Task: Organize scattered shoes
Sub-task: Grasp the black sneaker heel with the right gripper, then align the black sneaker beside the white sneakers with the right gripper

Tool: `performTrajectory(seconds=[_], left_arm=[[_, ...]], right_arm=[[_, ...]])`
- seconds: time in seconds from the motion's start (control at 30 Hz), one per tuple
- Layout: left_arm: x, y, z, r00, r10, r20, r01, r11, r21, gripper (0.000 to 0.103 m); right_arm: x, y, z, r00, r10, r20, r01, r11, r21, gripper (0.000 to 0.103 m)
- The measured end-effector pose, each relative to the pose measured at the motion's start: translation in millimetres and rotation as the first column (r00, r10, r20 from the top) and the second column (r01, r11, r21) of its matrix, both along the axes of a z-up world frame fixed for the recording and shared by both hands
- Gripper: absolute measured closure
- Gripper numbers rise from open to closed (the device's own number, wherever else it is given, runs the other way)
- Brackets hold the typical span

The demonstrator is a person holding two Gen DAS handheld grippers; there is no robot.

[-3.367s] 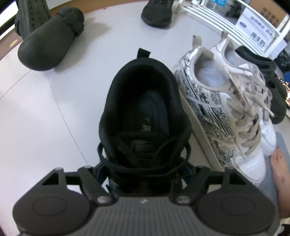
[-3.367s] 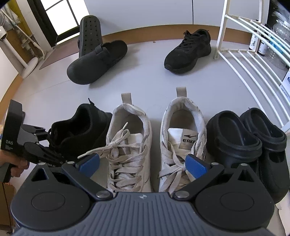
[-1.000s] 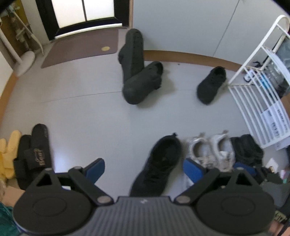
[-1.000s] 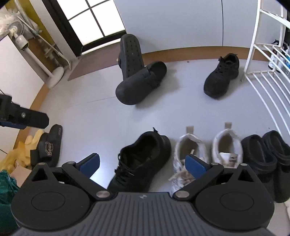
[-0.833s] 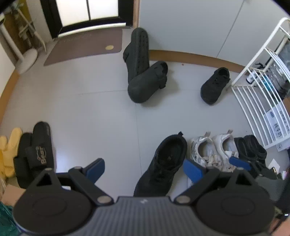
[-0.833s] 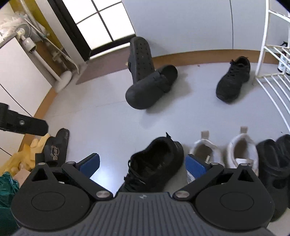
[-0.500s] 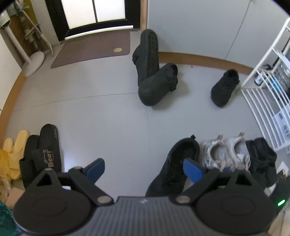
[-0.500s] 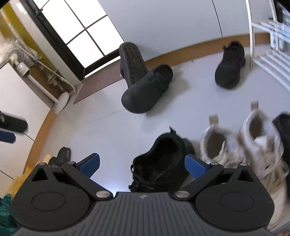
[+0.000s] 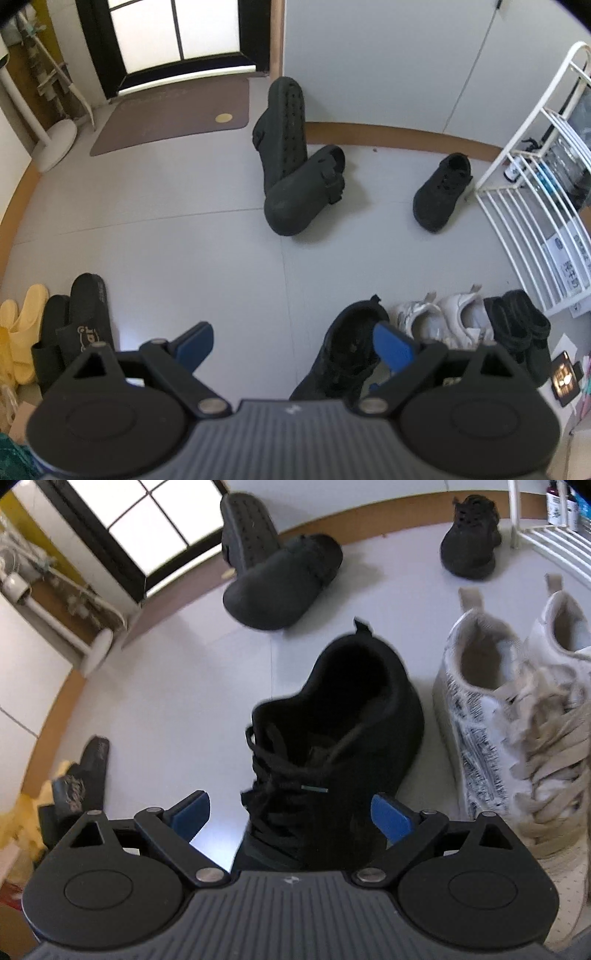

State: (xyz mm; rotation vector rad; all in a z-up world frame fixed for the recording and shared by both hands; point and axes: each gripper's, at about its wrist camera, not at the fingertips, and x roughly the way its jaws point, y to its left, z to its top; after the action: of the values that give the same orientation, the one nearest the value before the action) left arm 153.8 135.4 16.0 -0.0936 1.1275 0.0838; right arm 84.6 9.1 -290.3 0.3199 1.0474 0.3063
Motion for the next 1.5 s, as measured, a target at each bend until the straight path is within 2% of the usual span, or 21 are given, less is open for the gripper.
performTrajectory(seconds=[0.13, 0.2, 0.43, 0.57, 0.63, 0.77, 0.83, 0.9, 1.03, 1.07, 1.1, 1.13, 1.17, 1.23, 1.3, 1.37, 1.5], left_arm=[[2, -1, -5, 0.999, -0.033, -0.011, 0.033, 0.998, 0.046, 0.008], [2, 2, -7, 1.0, -0.01, -0.018, 0.011, 1.0, 0.027, 0.008], [2, 5, -11, 0.999, 0.021, -0.03, -0.021, 1.0, 0.012, 0.008], [2, -1, -9, 1.0, -0.001, -0.028, 0.001, 1.0, 0.014, 0.008], [1, -6, -7, 1.0, -0.017, -0.024, 0.017, 1.0, 0.014, 0.008], [1, -13, -7, 0.999, -0.036, -0.025, 0.036, 0.999, 0.003, 0.008], [0, -17, -6, 0.999, -0.046, -0.024, 0.046, 0.999, 0.004, 0.008], [0, -20, -6, 0.999, -0.05, -0.022, 0.05, 0.999, 0.004, 0.008], [0, -21, -4, 0.999, -0.051, -0.016, 0.051, 0.999, 0.002, 0.008], [0, -22, -4, 0.999, -0.051, -0.016, 0.051, 0.999, 0.003, 0.008], [0, -23, -4, 0.998, -0.053, -0.017, 0.053, 0.999, 0.004, 0.008], [1, -23, -4, 0.998, -0.057, -0.018, 0.057, 0.998, 0.006, 0.008], [1, -24, -4, 0.998, -0.06, -0.019, 0.06, 0.998, 0.007, 0.008], [1, -25, -3, 0.998, -0.065, -0.015, 0.065, 0.998, 0.014, 0.008], [1, -25, -1, 0.998, -0.06, -0.009, 0.06, 0.998, 0.017, 0.008], [2, -25, -1, 0.998, -0.056, -0.005, 0.056, 0.998, 0.013, 0.008], [3, -28, -2, 0.998, -0.067, -0.009, 0.068, 0.998, 0.013, 0.008]], right_arm=[[3, 7, -6, 1.0, -0.003, 0.002, 0.003, 1.0, -0.016, 0.006], [2, 8, -6, 1.0, -0.017, 0.007, 0.017, 1.0, -0.026, 0.008], [-3, 0, -5, 0.998, -0.06, 0.016, 0.061, 0.997, -0.051, 0.028], [-7, -7, -7, 0.996, -0.087, 0.011, 0.087, 0.995, -0.051, 0.034], [-12, -9, -12, 0.996, -0.091, 0.006, 0.091, 0.993, -0.068, 0.048], [-22, -18, -16, 0.994, -0.109, 0.017, 0.11, 0.992, -0.059, 0.053], [-27, -19, -14, 0.992, -0.117, 0.037, 0.12, 0.988, -0.098, 0.063], [-30, -19, -13, 0.991, -0.125, 0.046, 0.13, 0.982, -0.137, 0.067], [-32, -26, -9, 0.989, -0.141, 0.051, 0.147, 0.974, -0.17, 0.066], [-33, -24, -5, 0.989, -0.13, 0.066, 0.141, 0.968, -0.209, 0.065], [-37, -15, 1, 0.99, -0.094, 0.106, 0.122, 0.948, -0.294, 0.061], [-40, -7, 6, 0.988, -0.058, 0.142, 0.108, 0.923, -0.37, 0.052], [-43, -3, 11, 0.984, -0.042, 0.17, 0.108, 0.909, -0.402, 0.045], [-44, 0, 17, 0.978, -0.03, 0.205, 0.105, 0.925, -0.366, 0.013], [-40, 2, 17, 0.98, -0.016, 0.2, 0.079, 0.947, -0.312, 0.01], [-31, 5, 8, 0.989, 0.006, 0.151, 0.04, 0.952, -0.302, 0.009], [-18, 6, -17, 0.998, 0.017, 0.064, 0.004, 0.945, -0.327, 0.01]])
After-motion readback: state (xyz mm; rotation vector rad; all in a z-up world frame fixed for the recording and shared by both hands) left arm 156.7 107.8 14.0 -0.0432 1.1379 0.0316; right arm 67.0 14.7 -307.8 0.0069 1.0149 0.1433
